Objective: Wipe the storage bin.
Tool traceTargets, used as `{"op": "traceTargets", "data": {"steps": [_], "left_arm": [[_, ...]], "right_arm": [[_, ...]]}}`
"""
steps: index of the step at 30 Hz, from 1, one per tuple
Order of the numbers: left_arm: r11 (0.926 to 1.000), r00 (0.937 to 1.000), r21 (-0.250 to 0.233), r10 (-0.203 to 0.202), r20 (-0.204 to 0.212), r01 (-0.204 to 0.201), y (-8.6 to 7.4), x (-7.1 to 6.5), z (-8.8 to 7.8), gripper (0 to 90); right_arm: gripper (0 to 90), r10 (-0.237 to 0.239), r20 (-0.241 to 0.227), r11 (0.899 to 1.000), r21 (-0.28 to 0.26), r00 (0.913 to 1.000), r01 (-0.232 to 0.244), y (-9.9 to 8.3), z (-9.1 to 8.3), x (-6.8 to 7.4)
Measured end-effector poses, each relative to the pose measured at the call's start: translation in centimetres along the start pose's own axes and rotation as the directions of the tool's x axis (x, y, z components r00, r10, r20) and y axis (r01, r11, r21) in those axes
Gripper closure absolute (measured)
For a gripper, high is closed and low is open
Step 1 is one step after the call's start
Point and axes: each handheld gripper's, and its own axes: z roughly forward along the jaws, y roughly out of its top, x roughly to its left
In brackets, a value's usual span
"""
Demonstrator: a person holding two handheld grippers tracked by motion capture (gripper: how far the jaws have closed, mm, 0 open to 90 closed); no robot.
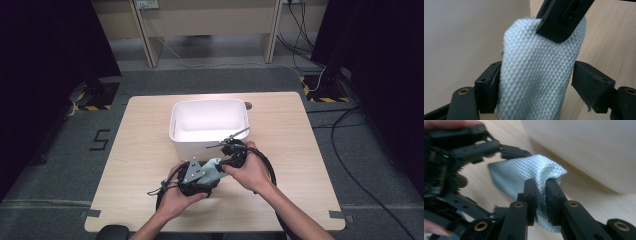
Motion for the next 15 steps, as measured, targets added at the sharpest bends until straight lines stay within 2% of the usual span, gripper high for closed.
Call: {"op": "traceTargets", "data": {"steps": [2,5,9,15], "left_arm": [[0.9995,0.9996,0.011,0.029,-0.002,-0.029,-0.07,-0.06,0.01,32.8],[0.9995,0.9994,0.009,0.029,0.017,-0.029,-0.09,-0.09,-0.02,41.1],[0.9983,0.9984,0.024,0.052,0.024,-0.052,0.01,-0.11,-0.12,50.3],[0.9989,0.9984,0.036,0.028,0.048,-0.030,0.03,-0.12,-0.34,70.0]], "right_arm": [[80.2,0.001,-0.019,1.000,0.000,0.9998,-0.001,0.07,-0.01,0.27],[80.2,0.006,-0.030,1.000,-0.001,0.9995,-0.006,0.08,-0.01,0.34],[80.2,0.013,-0.050,1.000,0.000,0.9987,-0.013,0.08,0.04,0.31],[79.2,0.021,-0.056,1.000,0.002,0.9982,-0.021,0.11,0.21,0.32]]}}
